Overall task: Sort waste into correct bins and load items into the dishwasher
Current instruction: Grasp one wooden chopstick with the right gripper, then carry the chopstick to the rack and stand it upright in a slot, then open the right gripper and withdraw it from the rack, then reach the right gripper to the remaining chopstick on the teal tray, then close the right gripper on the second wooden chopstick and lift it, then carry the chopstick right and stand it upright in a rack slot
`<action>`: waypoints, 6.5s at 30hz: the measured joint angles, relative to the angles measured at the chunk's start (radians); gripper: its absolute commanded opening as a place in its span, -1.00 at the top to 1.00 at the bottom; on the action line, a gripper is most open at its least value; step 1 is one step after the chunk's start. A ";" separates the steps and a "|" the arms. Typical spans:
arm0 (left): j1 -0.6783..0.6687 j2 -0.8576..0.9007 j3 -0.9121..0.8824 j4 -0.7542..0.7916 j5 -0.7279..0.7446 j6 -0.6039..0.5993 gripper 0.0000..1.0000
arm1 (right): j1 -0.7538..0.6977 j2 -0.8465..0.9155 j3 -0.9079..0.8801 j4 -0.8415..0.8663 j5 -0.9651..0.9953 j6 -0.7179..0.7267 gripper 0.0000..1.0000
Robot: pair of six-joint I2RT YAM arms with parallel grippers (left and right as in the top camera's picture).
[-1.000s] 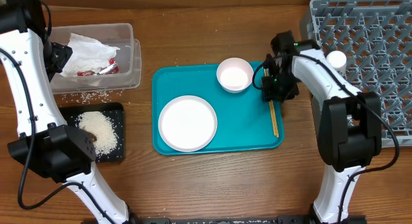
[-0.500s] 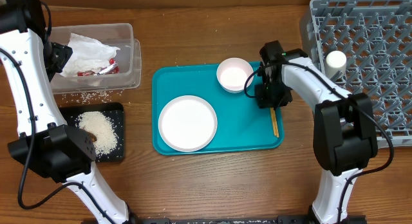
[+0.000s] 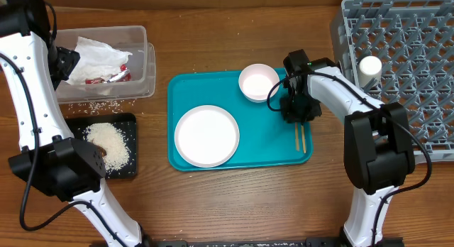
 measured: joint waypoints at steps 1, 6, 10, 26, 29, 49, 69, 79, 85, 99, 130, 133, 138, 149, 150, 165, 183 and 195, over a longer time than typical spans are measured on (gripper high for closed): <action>0.000 0.000 0.000 0.000 0.000 0.000 -1.00 | 0.000 0.000 0.000 0.001 -0.002 0.001 0.92; 0.000 0.000 0.000 0.000 0.000 0.000 -1.00 | -0.001 0.000 0.000 -0.008 -0.039 0.005 0.92; 0.000 0.000 0.000 0.000 0.000 0.000 -1.00 | -0.001 0.002 0.014 -0.076 -0.063 0.005 0.92; 0.000 0.000 0.000 0.000 0.000 0.000 -1.00 | -0.213 -0.065 0.450 -0.259 -0.022 -0.165 0.92; 0.000 0.000 0.000 0.000 0.000 0.000 -0.99 | -0.299 -0.091 0.459 -0.233 0.006 -0.241 0.92; 0.000 0.000 0.000 0.000 0.000 0.000 -1.00 | -0.649 -0.048 0.459 0.091 0.009 -0.571 0.85; 0.000 0.000 0.000 0.000 0.000 0.000 -1.00 | -0.649 0.005 0.459 -0.009 -0.101 -0.285 -1.00; 0.000 0.000 0.000 0.000 0.000 0.000 -1.00 | -0.604 -0.138 0.466 -0.327 -0.553 -0.095 -0.59; 0.000 0.000 0.000 0.000 0.000 0.000 -0.99 | -0.429 -0.136 0.445 -0.396 -0.414 -0.023 -0.29; 0.000 0.000 0.000 0.000 0.000 0.000 -1.00 | -0.035 -0.134 0.005 -0.002 -0.039 0.117 -0.45; 0.000 0.000 0.000 0.000 0.000 0.000 -1.00 | 0.010 -0.134 -0.032 -0.014 0.142 0.200 -0.33; 0.000 0.000 0.000 0.000 0.000 0.000 -1.00 | 0.029 -0.134 -0.030 0.007 0.104 0.171 -0.28; -0.005 0.000 0.000 0.000 0.000 0.000 -1.00 | 0.072 -0.134 -0.045 0.085 0.089 0.146 -0.28; -0.007 0.000 0.000 0.000 0.000 0.000 -0.99 | 0.075 -0.134 -0.154 0.204 0.087 0.134 -0.26; -0.006 0.000 0.000 0.000 0.000 0.000 -1.00 | 0.075 -0.134 -0.164 0.219 0.087 0.134 -0.26; -0.006 0.000 0.000 0.000 0.000 0.000 -0.99 | 0.075 -0.135 -0.204 0.215 0.084 0.158 0.86; -0.006 0.000 0.000 -0.001 0.000 0.000 -1.00 | -0.039 -0.129 0.397 -0.246 0.146 0.161 0.92; -0.007 0.000 0.000 0.000 0.000 0.000 -1.00 | -0.368 -0.136 0.630 -0.058 0.290 -0.049 0.92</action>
